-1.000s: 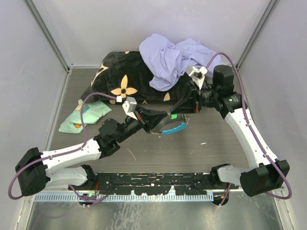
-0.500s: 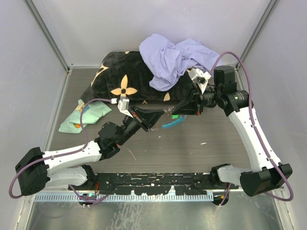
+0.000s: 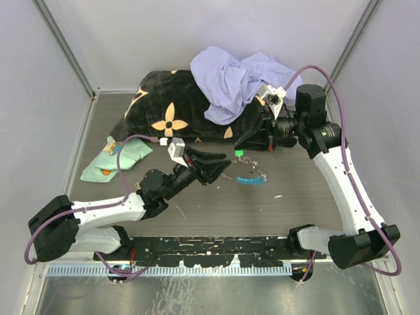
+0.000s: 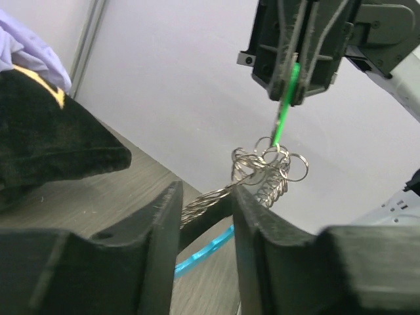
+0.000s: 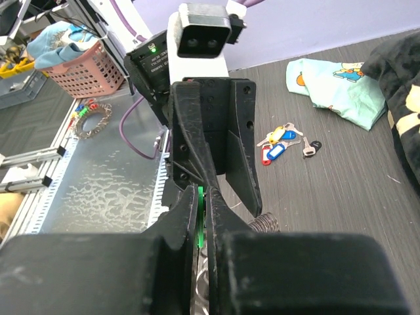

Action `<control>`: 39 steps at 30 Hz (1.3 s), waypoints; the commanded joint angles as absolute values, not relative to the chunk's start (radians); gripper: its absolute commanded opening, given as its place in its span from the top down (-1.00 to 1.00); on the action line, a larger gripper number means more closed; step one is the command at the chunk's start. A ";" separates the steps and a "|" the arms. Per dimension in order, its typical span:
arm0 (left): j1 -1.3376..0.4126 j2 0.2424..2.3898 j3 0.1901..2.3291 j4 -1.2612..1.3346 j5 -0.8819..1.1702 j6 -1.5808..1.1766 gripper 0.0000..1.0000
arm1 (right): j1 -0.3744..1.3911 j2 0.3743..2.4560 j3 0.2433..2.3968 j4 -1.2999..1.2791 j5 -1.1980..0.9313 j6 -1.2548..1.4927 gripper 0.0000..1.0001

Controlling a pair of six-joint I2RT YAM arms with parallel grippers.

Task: Remove the keys from the keyring
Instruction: Remove the key from the keyring.

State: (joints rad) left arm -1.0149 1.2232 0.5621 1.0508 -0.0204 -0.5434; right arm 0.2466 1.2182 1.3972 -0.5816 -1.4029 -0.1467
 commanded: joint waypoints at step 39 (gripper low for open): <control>-0.850 1.166 0.794 0.767 0.616 -0.416 0.66 | 0.247 1.195 1.389 -0.509 -1.496 -0.096 0.98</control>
